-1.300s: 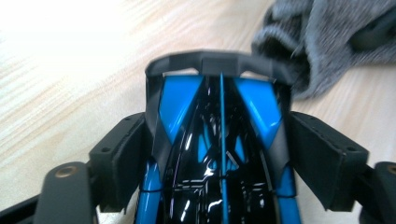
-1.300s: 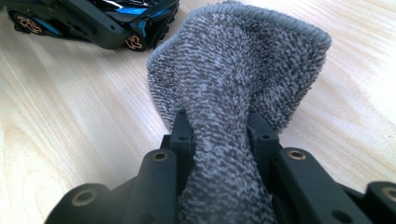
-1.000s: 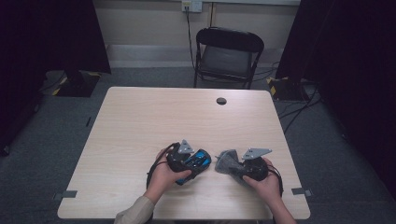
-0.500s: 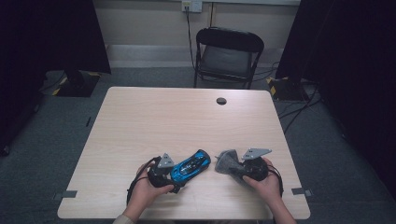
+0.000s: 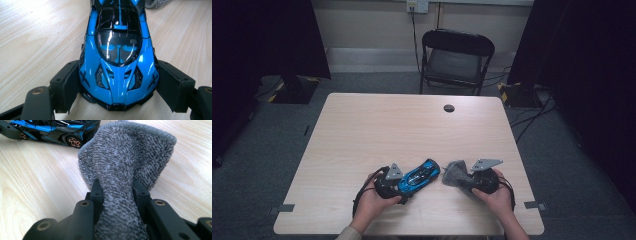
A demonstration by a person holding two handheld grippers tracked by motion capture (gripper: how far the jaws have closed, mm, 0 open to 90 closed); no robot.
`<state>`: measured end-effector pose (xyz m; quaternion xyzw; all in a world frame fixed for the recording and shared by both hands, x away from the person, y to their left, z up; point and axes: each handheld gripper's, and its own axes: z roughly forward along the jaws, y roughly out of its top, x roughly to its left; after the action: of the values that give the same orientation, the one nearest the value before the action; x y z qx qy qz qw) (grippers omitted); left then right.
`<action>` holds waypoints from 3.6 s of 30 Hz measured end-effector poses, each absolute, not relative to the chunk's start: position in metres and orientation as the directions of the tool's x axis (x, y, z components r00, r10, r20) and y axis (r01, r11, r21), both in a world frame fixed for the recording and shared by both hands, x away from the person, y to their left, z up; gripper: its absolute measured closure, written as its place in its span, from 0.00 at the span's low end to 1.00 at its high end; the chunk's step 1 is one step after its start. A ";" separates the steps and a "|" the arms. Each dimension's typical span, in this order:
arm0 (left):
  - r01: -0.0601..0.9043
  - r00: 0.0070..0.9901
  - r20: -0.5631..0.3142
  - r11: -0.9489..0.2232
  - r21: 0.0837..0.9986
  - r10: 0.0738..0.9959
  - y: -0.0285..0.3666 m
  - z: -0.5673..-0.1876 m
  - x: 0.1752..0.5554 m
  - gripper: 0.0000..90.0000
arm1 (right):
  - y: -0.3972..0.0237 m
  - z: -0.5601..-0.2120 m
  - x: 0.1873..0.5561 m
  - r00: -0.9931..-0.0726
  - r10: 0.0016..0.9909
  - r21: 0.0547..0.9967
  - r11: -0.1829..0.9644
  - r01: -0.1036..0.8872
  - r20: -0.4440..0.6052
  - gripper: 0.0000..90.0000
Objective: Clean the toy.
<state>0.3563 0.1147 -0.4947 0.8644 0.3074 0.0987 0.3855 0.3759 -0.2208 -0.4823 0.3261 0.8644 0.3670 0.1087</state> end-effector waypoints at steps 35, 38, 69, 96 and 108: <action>0.478 0.766 -0.050 -0.515 0.712 0.641 0.093 -0.491 0.360 0.29 | -0.220 -0.481 0.378 -0.751 0.659 0.707 0.513 0.487 0.038 0.76; 0.481 0.763 -0.050 -0.516 0.709 0.644 0.091 -0.491 0.362 0.29 | -0.220 -0.482 0.378 -0.751 0.659 0.709 0.512 0.485 0.038 0.76; 0.496 0.739 -0.051 -0.490 0.717 0.672 0.073 -0.492 0.365 0.29 | -0.223 -0.478 0.378 -0.740 0.671 0.714 0.498 0.492 0.042 0.76; 0.544 0.732 -0.098 -0.491 0.681 0.674 0.064 -0.487 0.359 0.26 | -0.182 -0.484 0.397 -0.712 0.701 0.714 0.515 0.475 -0.031 0.76; 0.523 0.769 -0.106 -0.526 0.671 0.630 0.058 -0.487 0.354 0.28 | -0.175 -0.482 0.415 -0.682 0.731 0.702 0.501 0.506 -0.029 0.76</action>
<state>0.3543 0.0580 -0.4869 0.8702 0.3312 0.0749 0.3570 0.4151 -0.1746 -0.4821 0.3635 0.8507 0.3426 0.1637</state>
